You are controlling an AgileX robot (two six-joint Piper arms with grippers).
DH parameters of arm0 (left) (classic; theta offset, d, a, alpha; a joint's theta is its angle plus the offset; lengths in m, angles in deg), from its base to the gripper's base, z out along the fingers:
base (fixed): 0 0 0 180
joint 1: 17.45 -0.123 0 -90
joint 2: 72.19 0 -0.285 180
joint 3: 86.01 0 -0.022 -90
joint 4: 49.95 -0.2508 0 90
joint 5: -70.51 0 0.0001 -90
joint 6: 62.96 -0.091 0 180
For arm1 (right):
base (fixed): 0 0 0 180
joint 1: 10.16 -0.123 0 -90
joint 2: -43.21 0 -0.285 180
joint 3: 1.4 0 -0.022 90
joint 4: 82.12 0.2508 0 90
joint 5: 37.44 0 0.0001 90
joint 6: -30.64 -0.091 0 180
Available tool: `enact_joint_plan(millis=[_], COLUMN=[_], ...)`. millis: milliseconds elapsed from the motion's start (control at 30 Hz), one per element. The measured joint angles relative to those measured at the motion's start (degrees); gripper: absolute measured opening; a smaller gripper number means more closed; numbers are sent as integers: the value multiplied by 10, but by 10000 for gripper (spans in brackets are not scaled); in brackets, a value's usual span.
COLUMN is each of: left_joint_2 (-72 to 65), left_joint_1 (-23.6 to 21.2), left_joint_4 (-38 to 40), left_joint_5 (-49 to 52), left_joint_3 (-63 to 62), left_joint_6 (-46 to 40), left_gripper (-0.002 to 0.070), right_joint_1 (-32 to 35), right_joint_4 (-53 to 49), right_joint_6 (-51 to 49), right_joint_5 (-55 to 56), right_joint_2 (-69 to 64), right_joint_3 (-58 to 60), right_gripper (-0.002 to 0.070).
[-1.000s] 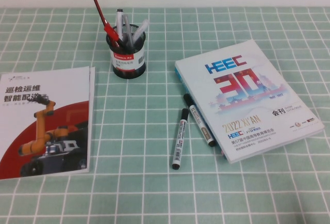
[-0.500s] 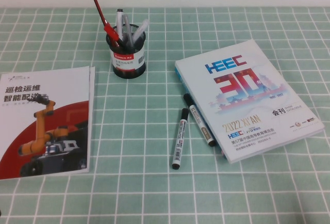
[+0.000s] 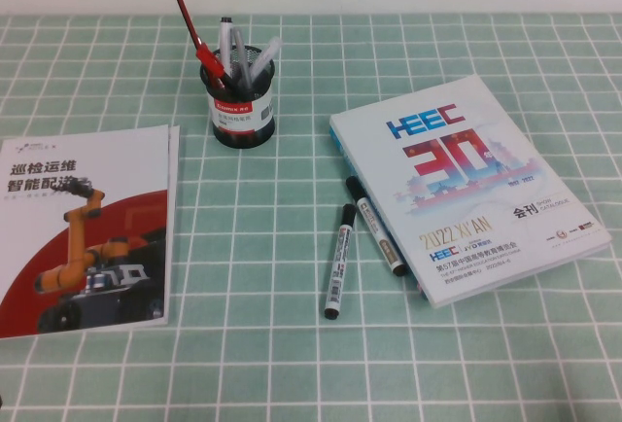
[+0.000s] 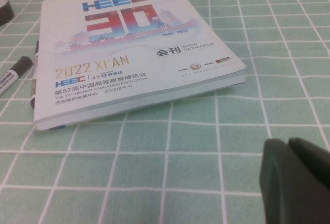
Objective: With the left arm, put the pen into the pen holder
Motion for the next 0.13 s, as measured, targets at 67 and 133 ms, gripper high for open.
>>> enact_joint_plan(millis=[67, 133], left_joint_2=[0, 0], left_joint_1=[0, 0], left_joint_4=[0, 0], left_joint_5=[1, 1], left_joint_3=[-1, -1], left_joint_6=[0, 0], left_gripper=[0, 0], right_joint_1=[0, 0], right_joint_4=[0, 0], right_joint_6=[0, 0], right_joint_5=[0, 0], right_joint_2=[0, 0], right_joint_3=[0, 0], right_gripper=[-20, -20])
